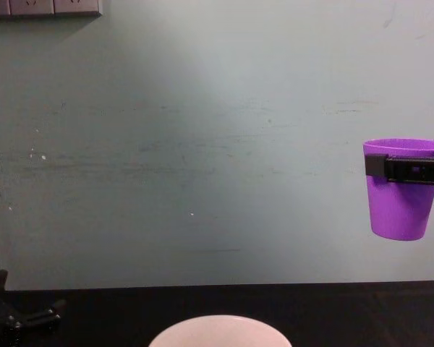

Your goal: Pick up the cup and pour the mung beans from the cup into the bowl.

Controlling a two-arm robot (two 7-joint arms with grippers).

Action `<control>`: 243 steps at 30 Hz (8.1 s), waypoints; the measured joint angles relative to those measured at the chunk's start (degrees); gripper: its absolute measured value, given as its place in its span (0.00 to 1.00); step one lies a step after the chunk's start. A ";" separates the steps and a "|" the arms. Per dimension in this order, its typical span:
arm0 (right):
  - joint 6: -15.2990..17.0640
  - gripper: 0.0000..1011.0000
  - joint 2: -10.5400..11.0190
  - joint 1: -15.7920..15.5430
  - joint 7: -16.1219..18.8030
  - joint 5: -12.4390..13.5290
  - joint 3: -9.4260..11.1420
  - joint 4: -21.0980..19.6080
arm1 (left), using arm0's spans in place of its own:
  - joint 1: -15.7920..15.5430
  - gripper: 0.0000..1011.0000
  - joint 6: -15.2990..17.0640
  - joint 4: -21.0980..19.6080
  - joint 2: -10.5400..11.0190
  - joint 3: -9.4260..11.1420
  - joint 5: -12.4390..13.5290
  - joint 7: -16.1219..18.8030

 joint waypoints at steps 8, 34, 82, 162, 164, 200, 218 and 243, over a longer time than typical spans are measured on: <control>0.00 0.73 0.00 0.00 0.00 0.00 0.00 0.00 | 0.00 0.99 0.00 0.00 0.00 0.00 0.00 0.00; 0.00 0.73 0.00 0.00 0.00 0.00 0.00 0.00 | 0.00 0.99 0.00 0.00 0.00 0.00 0.00 0.00; -0.57 0.73 -0.07 1.19 0.35 0.01 -1.00 0.96 | 0.00 0.99 0.00 0.00 0.00 0.00 0.00 0.00; -0.63 0.73 -2.19 20.65 -10.55 -83.65 -40.38 7.44 | 0.00 0.99 0.00 0.00 0.00 0.00 0.00 0.00; -0.59 0.73 -2.20 20.64 -10.99 -85.16 -40.73 7.45 | 0.00 0.99 0.00 0.00 0.00 0.00 0.00 0.00; 3.65 0.73 -1.94 20.38 -13.21 -111.17 -46.60 8.58 | 0.00 0.99 0.00 0.00 0.00 0.00 0.00 0.00; -4.15 0.73 0.52 12.38 -19.47 -81.87 -31.24 4.49 | 0.00 0.99 0.00 0.00 0.00 0.00 0.00 0.00; -23.82 0.73 -7.99 5.59 7.10 -8.95 -9.93 28.42 | 0.00 0.99 0.00 0.00 0.00 0.00 0.00 0.00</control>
